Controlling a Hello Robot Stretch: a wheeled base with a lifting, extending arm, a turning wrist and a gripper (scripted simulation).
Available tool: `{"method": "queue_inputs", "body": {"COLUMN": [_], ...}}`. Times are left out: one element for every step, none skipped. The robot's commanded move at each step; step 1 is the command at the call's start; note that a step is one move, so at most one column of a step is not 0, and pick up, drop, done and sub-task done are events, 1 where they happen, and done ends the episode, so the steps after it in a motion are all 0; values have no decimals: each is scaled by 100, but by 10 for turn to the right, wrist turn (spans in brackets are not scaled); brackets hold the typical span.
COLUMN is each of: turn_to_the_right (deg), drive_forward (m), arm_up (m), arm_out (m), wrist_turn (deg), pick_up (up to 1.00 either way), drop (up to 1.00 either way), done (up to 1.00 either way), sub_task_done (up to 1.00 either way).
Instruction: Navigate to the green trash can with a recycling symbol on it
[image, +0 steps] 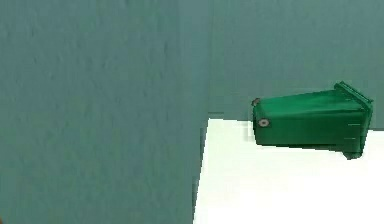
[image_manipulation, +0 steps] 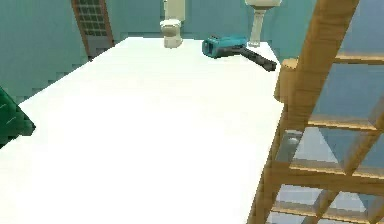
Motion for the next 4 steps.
{"method": "queue_inputs", "body": {"turn_to_the_right": [330, 0, 150, 0], "drive_forward": [0, 100, 0, 10], "arm_up": [0, 0, 0, 0], "arm_out": [0, 0, 0, 0], "wrist_turn": [0, 0, 0, 0], "pick_up": [0, 0, 0, 0], "drop": [0, 0, 0, 0], "done": [0, 0, 0, 0], "sub_task_done": [0, 0, 0, 0]}}
